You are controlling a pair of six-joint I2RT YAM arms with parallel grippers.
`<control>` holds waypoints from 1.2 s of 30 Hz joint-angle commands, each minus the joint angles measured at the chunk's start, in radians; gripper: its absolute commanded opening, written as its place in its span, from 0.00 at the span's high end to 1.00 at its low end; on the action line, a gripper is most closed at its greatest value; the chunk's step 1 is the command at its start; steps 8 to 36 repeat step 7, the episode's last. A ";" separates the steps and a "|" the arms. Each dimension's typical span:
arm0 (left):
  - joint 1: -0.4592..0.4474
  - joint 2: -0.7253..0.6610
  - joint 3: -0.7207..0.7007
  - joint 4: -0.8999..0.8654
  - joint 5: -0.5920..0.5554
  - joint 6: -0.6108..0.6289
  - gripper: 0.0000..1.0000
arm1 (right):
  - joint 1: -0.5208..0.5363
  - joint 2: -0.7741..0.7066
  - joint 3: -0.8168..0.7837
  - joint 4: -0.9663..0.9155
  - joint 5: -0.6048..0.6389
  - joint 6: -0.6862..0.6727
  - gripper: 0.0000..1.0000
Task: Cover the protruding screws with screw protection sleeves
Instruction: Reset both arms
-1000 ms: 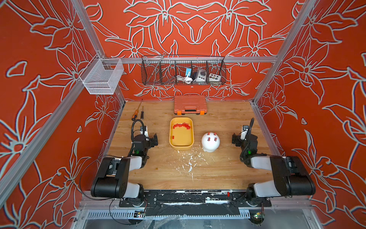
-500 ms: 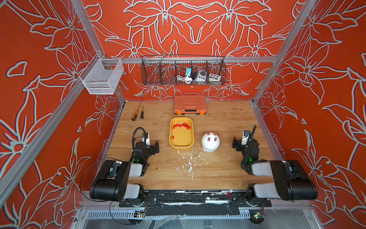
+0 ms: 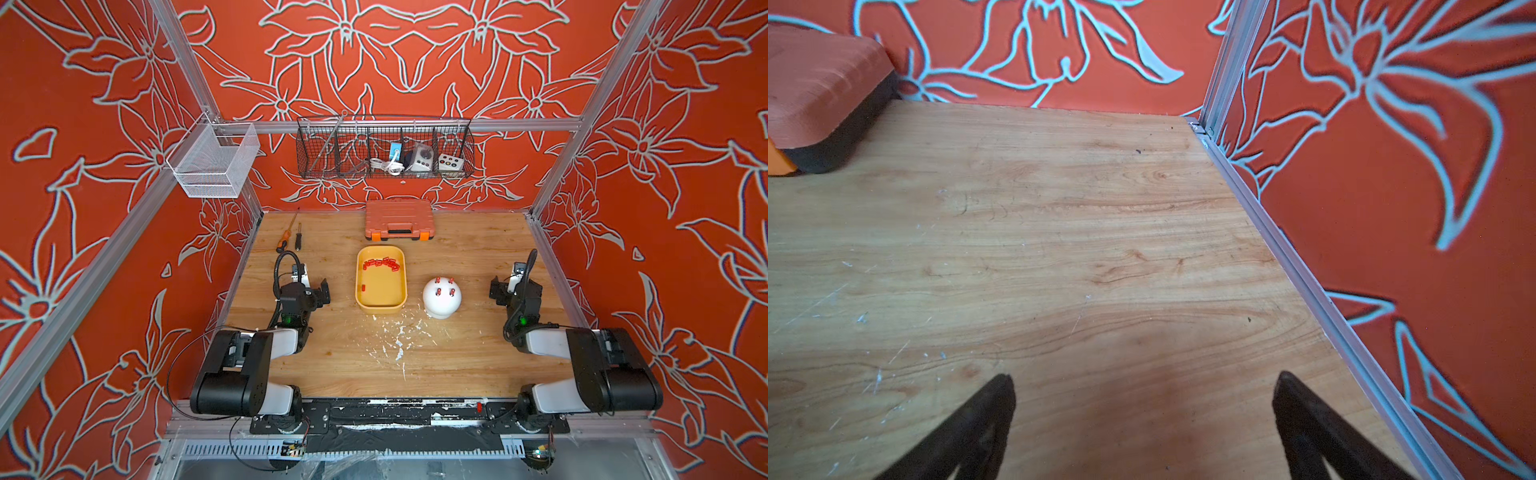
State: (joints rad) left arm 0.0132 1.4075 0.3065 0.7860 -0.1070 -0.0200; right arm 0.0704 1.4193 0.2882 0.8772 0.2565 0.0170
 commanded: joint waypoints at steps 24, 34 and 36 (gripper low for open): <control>0.002 -0.001 0.002 -0.007 -0.007 -0.008 0.00 | 0.010 0.007 0.010 -0.002 0.023 -0.006 0.02; 0.002 -0.001 0.002 -0.007 -0.007 -0.008 0.00 | 0.010 0.007 0.010 -0.002 0.023 -0.006 0.02; 0.002 -0.001 0.002 -0.007 -0.007 -0.008 0.00 | 0.010 0.007 0.010 -0.002 0.023 -0.006 0.02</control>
